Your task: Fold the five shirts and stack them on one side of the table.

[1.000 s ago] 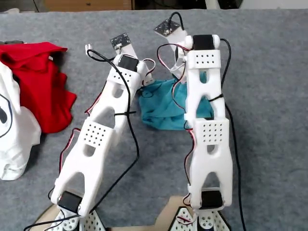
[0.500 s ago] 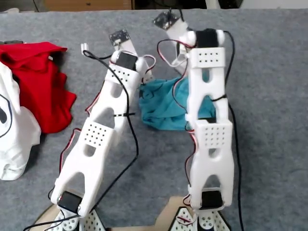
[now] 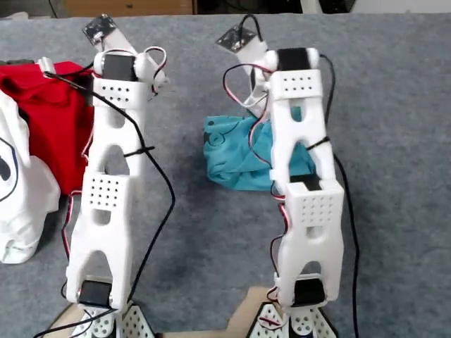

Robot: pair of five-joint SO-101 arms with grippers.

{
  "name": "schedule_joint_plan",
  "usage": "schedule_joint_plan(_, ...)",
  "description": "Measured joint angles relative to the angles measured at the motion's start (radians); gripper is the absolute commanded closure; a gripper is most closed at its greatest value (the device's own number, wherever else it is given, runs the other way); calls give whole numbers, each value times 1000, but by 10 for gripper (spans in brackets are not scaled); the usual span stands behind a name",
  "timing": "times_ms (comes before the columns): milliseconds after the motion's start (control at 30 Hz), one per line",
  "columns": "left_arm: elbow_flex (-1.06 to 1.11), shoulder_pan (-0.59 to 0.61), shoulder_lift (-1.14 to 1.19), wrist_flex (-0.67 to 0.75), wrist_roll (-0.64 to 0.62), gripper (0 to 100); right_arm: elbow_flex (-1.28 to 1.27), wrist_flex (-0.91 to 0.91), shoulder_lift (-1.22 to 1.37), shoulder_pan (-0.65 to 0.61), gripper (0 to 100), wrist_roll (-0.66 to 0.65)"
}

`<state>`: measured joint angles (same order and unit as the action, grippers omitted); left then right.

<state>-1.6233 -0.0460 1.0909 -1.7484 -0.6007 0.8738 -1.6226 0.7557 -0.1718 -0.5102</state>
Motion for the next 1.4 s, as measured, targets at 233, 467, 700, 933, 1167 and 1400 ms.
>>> schedule_joint_plan(233, 2, 0, 195, 95, 2, 980, -11, 14, 60, -25, 994, 23)
schedule_joint_plan(467, 2, 0, 198, 104, 35, 980, -14, -75, 60, -11, 994, 20)
schedule_joint_plan(700, 2, 0, 198, 104, 35, 980, -46, -138, 60, 100, 995, -29)
schedule_joint_plan(933, 2, -2, 198, 104, 35, 980, -249, -140, 58, 184, 995, -92)
schedule_joint_plan(1167, 2, -2, 198, 124, 37, 980, -273, -133, -109, 190, 994, -101)
schedule_joint_plan(1400, 2, -2, 198, 127, 37, 980, -281, 78, -206, 78, 994, -44)
